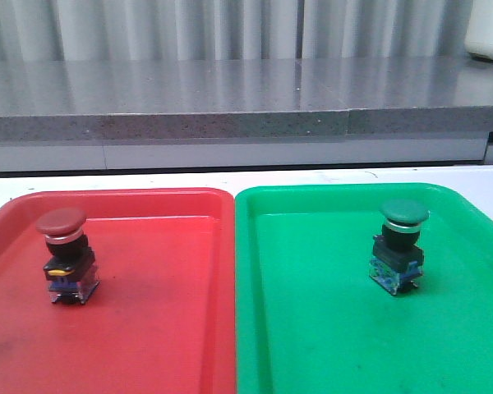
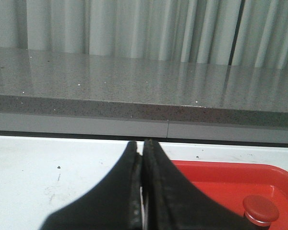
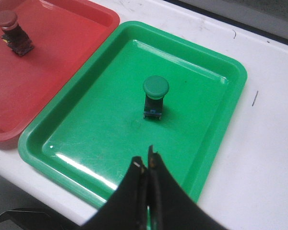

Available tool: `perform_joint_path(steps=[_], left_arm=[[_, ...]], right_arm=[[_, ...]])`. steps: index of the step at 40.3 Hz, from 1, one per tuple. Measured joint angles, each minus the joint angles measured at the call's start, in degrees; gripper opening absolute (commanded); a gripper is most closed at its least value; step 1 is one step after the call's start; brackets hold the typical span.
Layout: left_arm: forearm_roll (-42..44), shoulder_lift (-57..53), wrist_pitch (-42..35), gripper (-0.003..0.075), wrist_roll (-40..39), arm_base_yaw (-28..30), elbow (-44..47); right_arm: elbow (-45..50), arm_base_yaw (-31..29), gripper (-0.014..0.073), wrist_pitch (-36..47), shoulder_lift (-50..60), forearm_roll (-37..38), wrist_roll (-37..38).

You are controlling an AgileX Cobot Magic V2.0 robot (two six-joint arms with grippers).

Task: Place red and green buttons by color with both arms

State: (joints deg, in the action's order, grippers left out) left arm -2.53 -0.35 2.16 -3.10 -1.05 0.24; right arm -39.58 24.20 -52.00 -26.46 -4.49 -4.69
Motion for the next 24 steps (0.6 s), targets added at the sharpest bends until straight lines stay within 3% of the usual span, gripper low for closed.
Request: perform_joint_path(steps=[16, 24], left_arm=[[0.0, 0.0, 0.0, -0.0020, 0.0, 0.0, 0.0], [0.0, 0.0, 0.0, -0.0020, 0.0, 0.0, 0.0]], right_arm=[[0.4, 0.0, -0.0069, 0.4, 0.2, 0.0, 0.0], [10.2, -6.3, -0.0069, 15.1, 8.1, 0.6, 0.0]])
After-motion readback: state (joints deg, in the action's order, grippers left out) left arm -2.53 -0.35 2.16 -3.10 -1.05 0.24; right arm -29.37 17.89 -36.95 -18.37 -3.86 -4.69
